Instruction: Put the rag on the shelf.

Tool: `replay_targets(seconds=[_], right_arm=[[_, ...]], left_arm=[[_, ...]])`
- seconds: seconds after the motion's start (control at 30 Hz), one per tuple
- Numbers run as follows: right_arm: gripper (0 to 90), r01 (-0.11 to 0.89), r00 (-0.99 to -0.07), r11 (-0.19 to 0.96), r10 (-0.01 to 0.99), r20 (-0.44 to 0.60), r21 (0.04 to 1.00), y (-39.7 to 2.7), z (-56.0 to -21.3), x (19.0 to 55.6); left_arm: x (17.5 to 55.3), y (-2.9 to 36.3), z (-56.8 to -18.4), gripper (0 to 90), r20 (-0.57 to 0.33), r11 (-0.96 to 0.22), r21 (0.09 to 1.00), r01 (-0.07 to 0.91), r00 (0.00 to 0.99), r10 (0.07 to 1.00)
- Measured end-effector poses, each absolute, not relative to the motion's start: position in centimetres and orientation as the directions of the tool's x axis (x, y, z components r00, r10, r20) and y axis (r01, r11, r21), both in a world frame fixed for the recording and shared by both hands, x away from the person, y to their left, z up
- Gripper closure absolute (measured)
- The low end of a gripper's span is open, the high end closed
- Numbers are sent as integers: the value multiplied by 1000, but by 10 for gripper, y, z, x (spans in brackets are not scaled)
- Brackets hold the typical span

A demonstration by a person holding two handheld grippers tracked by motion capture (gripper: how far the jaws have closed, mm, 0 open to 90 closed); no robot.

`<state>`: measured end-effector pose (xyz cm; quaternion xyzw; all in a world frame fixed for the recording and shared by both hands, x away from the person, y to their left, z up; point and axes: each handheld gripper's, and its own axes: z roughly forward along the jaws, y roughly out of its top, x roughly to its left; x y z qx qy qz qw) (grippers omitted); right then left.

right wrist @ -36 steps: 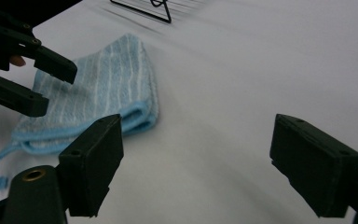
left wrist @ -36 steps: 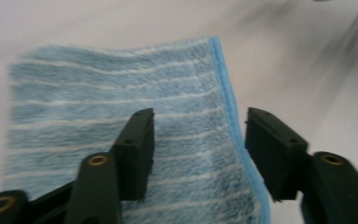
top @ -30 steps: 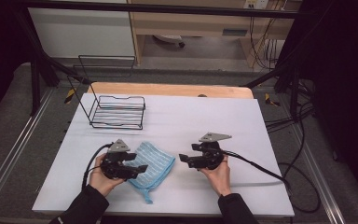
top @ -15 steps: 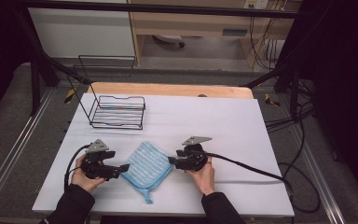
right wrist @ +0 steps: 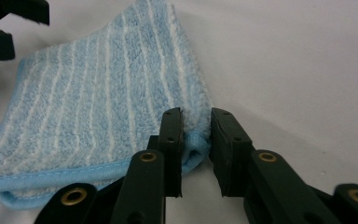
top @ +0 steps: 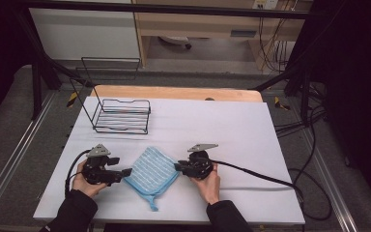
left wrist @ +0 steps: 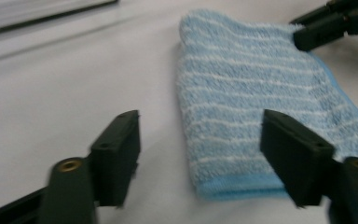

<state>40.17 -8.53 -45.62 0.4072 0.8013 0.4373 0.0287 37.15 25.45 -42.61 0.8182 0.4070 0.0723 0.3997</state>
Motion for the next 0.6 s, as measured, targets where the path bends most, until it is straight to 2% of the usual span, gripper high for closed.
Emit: replay_targets(seconds=[0.03,0.17,0.2,0.37,0.5,0.6], right_arm=[[773,628,-667,283,676,314,725,-86,-455,402],[789,629,-665,282,677,315,724,-86,-454,402],[798,630,-665,281,677,316,725,-86,-454,402],[812,636,-659,270,677,327,723,-87,-451,404],[817,633,-661,263,673,332,728,-89,-446,407],[819,631,-661,263,674,329,730,-90,-442,411]], left_arm=[[372,254,-428,404,-216,-360,697,620,660,719],[370,250,-432,499,-250,-389,647,656,665,704],[370,249,-433,567,-251,-397,640,658,667,701],[368,244,-434,651,-247,-409,610,679,653,716],[366,244,-432,766,-259,-391,603,695,634,729],[364,242,-431,796,-267,-381,606,698,630,729]])
